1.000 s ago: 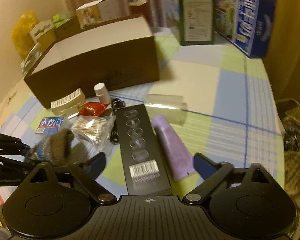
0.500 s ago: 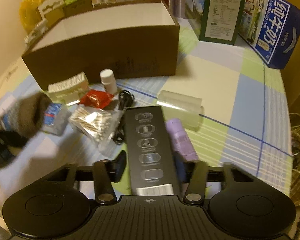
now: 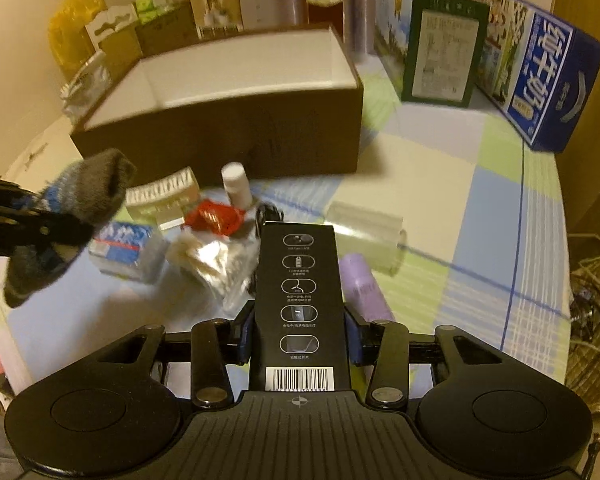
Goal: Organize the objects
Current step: 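Carry the pouch with the left tool while the right tool carries the box into the brown box, then open the left tool to drop the pouch while the right tool releases the black box inside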
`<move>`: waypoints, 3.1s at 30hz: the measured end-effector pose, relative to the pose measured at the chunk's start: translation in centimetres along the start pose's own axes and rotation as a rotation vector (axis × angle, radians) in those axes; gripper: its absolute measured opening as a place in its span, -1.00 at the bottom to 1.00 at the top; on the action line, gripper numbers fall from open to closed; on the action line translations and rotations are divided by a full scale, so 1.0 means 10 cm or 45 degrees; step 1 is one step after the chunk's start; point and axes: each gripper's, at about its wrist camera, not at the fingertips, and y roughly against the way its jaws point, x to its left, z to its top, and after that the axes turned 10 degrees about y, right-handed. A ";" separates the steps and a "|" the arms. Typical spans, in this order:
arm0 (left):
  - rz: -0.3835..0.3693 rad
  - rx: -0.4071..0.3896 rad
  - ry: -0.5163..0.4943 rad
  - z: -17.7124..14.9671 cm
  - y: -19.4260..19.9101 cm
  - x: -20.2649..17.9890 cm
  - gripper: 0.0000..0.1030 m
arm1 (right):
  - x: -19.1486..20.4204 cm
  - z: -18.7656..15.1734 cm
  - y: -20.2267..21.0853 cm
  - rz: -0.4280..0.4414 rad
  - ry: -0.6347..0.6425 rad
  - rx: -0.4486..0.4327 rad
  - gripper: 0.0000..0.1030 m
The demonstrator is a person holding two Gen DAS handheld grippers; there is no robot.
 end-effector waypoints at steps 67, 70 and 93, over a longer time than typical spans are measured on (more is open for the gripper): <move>0.309 -0.087 0.298 1.75 -1.00 1.29 -0.56 | -0.43 2.19 -1.60 -0.139 0.146 -0.140 -0.21; 0.321 -0.082 0.310 1.75 -1.04 1.31 -0.56 | -0.43 2.15 -1.66 -0.170 0.177 -0.159 -0.21; 0.370 -0.112 0.258 1.72 -0.96 1.19 0.46 | -0.38 2.01 -1.24 0.008 0.123 -0.264 0.94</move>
